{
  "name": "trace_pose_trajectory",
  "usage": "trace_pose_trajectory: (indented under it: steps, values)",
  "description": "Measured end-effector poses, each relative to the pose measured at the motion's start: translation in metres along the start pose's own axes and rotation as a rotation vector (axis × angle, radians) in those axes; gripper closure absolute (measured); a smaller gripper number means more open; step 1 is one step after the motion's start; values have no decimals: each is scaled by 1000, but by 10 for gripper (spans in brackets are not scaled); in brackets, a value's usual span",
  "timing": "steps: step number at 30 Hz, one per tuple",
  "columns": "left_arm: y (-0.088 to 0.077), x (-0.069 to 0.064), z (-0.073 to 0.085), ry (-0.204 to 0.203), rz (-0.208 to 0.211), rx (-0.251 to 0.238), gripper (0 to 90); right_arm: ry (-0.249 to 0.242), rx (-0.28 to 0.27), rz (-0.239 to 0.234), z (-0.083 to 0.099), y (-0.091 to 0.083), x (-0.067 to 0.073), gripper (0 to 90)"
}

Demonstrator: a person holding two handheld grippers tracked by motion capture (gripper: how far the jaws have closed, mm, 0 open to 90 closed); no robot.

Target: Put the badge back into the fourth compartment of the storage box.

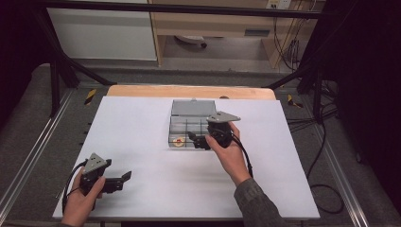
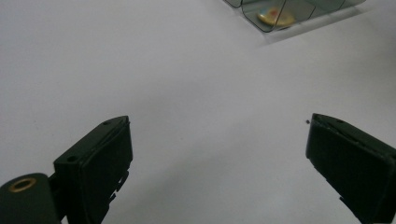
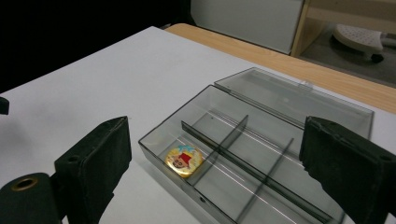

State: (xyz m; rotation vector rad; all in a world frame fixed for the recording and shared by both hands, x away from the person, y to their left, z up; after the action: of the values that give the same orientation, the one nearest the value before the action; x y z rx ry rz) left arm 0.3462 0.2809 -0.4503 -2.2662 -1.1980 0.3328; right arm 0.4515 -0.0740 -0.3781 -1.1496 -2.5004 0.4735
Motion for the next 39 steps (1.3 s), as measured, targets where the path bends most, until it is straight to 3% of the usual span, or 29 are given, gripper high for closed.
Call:
trace_pose_trajectory:
  steps: [9,16,19,27,32,39]
  values:
    - [-2,1,-1,-8,-4,-20,69,-18,-68,42,12,-38,-22,68]
    - [-3,1,0,-9,-4,-22,69,9,-93,59,30,-66,-38,69]
    - [-4,0,-1,-36,33,-35,69,53,-111,64,37,-80,-46,69]
    - [-6,0,0,-42,11,-29,71,76,-126,102,54,-111,-62,65]
    - [-8,-1,1,-43,9,-26,69,77,-120,138,73,-119,-72,60]
    - [-12,-2,1,-38,5,-39,70,90,-61,174,103,-114,-85,52]
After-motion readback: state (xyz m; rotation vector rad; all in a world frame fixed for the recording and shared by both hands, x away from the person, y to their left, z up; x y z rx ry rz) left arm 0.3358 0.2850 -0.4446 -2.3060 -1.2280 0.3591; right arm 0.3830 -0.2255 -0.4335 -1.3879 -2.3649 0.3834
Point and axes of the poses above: each handheld gripper's, and its own axes: y roughly forward along the jaws, z roughly out of its underside, x roughly to its left, the point moved 3 cm from there along y, roughly forward along the jaws, and after that the axes turned 7 degrees about y, right-handed, at the moved point
